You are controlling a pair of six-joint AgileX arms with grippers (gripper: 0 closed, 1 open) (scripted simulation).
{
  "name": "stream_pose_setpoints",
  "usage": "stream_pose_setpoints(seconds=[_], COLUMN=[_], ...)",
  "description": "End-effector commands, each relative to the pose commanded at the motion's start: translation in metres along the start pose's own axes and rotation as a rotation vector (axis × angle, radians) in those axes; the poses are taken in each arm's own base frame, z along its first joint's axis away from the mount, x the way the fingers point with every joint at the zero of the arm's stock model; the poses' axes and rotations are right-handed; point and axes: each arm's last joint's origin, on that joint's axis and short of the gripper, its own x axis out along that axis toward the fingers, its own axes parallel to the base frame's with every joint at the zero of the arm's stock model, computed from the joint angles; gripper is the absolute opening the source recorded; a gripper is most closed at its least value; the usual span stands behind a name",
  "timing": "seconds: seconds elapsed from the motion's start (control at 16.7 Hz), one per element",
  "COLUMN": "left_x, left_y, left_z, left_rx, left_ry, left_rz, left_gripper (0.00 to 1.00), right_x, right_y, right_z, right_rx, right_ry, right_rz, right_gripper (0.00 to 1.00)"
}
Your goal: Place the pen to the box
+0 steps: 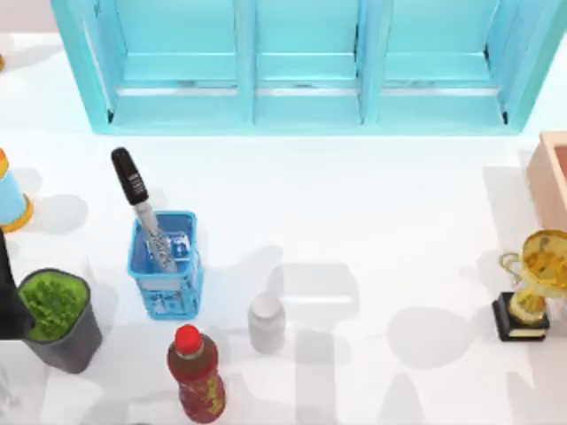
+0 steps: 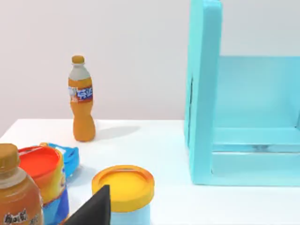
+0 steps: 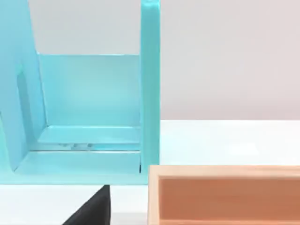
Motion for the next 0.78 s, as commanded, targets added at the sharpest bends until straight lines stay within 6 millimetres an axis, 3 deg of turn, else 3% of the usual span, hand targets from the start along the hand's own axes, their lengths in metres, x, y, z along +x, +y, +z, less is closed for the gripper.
stream_pose_setpoints(seconds=[0.24, 0.48, 0.78], left_x=[0.000, 0.000, 0.000], left_y=[0.000, 0.000, 0.000], left_z=[0.000, 0.000, 0.000], left_rx=[0.000, 0.000, 0.000], left_ry=[0.000, 0.000, 0.000], left_rz=[0.000, 0.000, 0.000], left_gripper=[1.00, 1.00, 1.00], right_x=[0.001, 0.009, 0.049], right_y=[0.002, 0.016, 0.058], right_z=[0.004, 0.028, 0.071], right_rx=[0.001, 0.010, 0.028], right_ry=[0.010, 0.076, 0.218], right_rz=[0.024, 0.137, 0.348], right_gripper=[1.00, 1.00, 1.00])
